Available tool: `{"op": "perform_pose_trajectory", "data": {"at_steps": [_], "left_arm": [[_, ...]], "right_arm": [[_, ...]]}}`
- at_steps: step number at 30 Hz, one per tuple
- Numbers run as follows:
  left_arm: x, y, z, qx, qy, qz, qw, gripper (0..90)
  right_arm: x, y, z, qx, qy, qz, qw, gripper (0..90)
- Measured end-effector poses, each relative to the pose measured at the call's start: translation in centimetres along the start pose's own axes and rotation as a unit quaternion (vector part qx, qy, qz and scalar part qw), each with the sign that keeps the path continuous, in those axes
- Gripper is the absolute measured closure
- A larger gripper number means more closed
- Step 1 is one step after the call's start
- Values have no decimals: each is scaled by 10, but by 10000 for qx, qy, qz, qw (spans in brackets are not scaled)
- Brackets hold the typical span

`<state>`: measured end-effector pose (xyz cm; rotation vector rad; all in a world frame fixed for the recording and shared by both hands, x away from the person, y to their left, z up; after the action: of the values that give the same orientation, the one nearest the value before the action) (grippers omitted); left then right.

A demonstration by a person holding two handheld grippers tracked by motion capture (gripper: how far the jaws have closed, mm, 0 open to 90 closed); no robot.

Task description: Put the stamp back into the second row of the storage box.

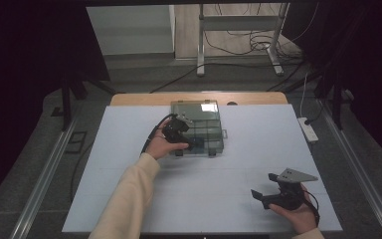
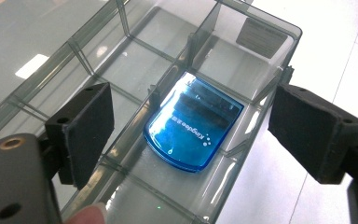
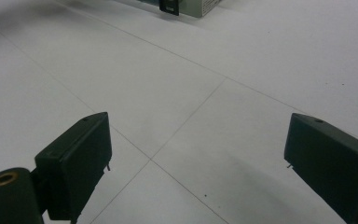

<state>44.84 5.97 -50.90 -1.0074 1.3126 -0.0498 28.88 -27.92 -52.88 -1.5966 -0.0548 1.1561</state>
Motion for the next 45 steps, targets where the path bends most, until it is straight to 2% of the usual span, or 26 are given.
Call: {"op": "perform_pose_trajectory", "data": {"at_steps": [11,13,16,20,25,30,36,37,38,45], "left_arm": [[-9,-4,-7,-5,-17,-97,10000,145],[-14,-5,-9,3,-67,-90,9999,147],[-25,-8,-13,54,-148,-216,9996,156],[-40,-13,-17,-32,-243,-403,9989,169],[-51,-9,-21,-51,-311,-415,9986,166],[-61,4,-27,-176,-294,-507,9981,166],[-72,27,-37,-346,-366,-550,9972,166],[-78,36,-42,-390,-434,-563,9967,168],[-78,36,-42,-390,-434,-563,9967,168],[-99,76,-57,-518,-569,-664,9948,168]], "right_arm": [[0,0,0,0,-1,-11,10000,78],[0,0,0,5,-4,-15,10000,78],[0,0,0,14,-16,-22,10000,78],[1,-2,0,9,-51,-30,10000,78],[3,-3,2,-11,-89,-22,10000,78],[3,-3,2,-18,-82,-6,10000,78],[2,-3,2,2,-50,-26,10000,78],[2,-2,1,3,-38,-29,10000,78],[2,-2,1,3,-38,-29,10000,78],[0,-2,1,22,-42,-28,10000,78]]}}
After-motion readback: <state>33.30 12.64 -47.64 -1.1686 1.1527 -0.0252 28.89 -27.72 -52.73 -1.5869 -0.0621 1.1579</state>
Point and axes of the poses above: each handheld gripper's, and its own axes: x roughly forward along the jaws, y roughly out of its underside, z roughly to its left, the point moved 3 cm from there along x, roughly forward along the jaws, and after that the axes turned 3 degrees about z, right-handed, at the moved point
